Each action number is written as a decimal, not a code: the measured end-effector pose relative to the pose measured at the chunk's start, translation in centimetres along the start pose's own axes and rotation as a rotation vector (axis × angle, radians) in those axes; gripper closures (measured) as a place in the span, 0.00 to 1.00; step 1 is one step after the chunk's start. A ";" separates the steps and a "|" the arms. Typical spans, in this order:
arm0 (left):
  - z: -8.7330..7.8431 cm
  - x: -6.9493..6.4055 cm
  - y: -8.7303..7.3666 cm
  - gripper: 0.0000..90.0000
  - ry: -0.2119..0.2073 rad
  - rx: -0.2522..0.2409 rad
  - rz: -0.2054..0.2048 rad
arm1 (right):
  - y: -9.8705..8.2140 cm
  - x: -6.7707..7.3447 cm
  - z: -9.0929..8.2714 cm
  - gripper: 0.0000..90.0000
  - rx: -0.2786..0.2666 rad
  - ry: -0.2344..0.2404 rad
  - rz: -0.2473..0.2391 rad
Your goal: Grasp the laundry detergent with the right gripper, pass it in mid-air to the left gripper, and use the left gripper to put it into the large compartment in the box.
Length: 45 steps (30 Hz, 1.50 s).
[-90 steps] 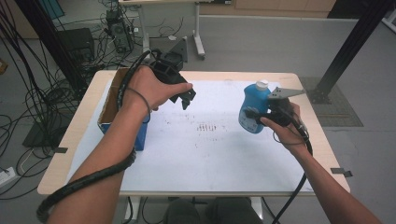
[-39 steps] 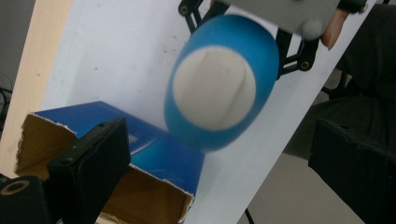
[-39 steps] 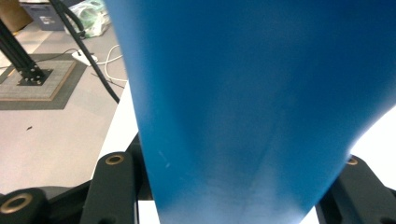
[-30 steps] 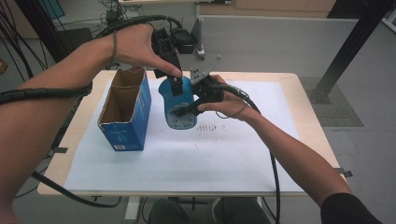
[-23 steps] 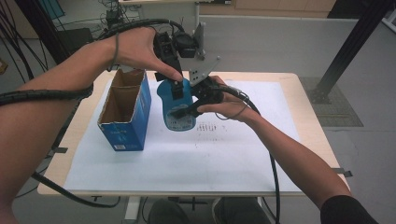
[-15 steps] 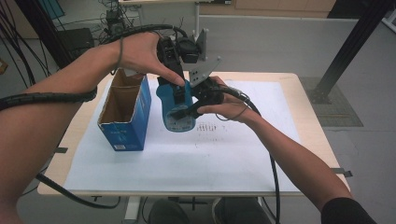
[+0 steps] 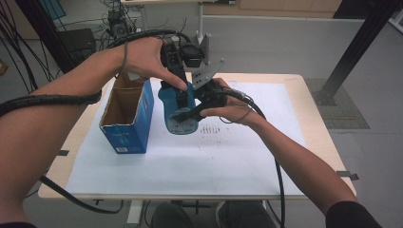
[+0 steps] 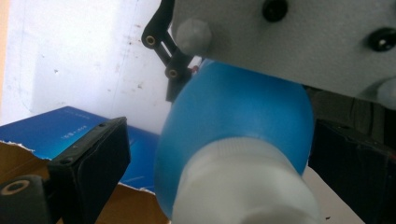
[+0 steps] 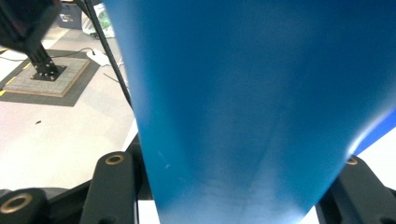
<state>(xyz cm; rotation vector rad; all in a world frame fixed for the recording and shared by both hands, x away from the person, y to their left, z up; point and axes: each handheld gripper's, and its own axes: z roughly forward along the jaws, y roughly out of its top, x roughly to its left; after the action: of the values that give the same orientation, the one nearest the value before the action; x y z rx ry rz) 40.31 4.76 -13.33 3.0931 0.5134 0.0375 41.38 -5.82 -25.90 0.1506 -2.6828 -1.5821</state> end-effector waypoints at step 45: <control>0.2 0.2 0.3 0.07 0.004 0.012 0.017 | -0.5 -0.3 -0.4 0.49 -0.010 -0.027 0.016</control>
<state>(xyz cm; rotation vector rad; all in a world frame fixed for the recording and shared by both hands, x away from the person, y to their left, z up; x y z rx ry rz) 40.60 4.53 -13.52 3.1095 0.4899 0.0402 41.74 -6.36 -26.10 0.1082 -2.6882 -1.6048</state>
